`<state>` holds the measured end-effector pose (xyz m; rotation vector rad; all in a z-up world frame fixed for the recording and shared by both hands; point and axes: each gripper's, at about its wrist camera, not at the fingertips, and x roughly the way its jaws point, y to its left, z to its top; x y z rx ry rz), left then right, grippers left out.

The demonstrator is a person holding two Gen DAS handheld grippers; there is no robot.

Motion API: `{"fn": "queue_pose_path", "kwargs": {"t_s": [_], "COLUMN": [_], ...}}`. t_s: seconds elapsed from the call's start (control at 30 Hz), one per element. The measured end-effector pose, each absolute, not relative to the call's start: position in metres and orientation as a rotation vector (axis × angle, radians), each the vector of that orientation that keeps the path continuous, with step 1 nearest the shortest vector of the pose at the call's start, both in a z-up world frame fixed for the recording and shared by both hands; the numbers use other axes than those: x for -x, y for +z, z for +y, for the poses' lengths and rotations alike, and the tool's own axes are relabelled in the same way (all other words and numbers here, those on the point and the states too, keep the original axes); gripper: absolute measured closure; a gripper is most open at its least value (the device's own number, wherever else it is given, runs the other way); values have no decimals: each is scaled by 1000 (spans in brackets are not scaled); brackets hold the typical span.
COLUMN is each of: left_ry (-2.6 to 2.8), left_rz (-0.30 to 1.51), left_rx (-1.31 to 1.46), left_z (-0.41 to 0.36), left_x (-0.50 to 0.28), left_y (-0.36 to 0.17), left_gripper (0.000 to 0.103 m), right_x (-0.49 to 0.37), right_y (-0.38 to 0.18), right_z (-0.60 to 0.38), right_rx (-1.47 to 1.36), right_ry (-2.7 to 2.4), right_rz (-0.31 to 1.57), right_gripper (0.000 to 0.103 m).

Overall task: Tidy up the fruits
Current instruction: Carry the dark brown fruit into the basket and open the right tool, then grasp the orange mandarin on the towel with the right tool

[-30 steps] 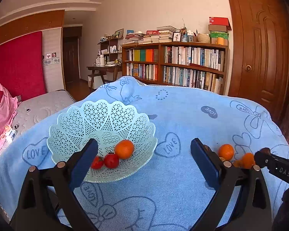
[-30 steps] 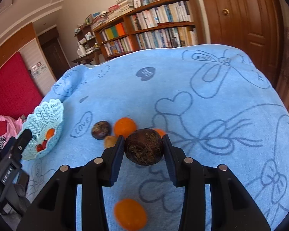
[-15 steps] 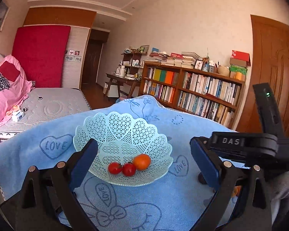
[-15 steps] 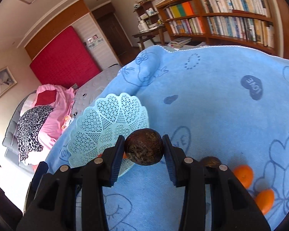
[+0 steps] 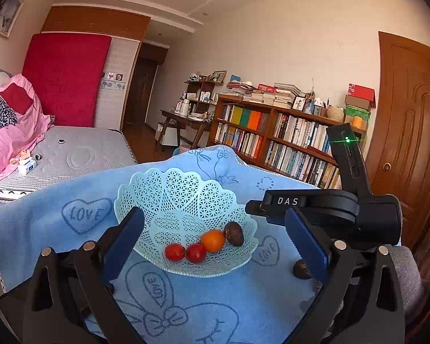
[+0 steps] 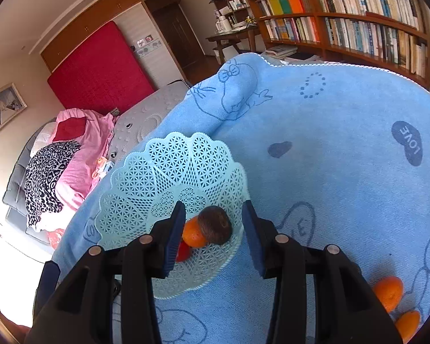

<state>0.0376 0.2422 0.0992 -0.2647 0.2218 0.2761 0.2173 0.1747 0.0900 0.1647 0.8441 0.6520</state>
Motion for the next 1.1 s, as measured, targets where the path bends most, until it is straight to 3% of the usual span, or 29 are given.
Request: {"fn": "queue_pose_path", "kwargs": {"t_s": [0.63,1.1], "left_ry": [217,189], "left_rz": [272,303], "left_rx": [192,171], "left_z": [224,219], "left_x": [-50,-57], "left_y": [92,86], "left_gripper": [3,3], "right_x": [-176,-150], "right_y": [99,54], "right_z": [53,-13], "right_rx": [-232,-297], "right_ry": [349,119], "right_rz": [764,847], "right_gripper": [61,61]}}
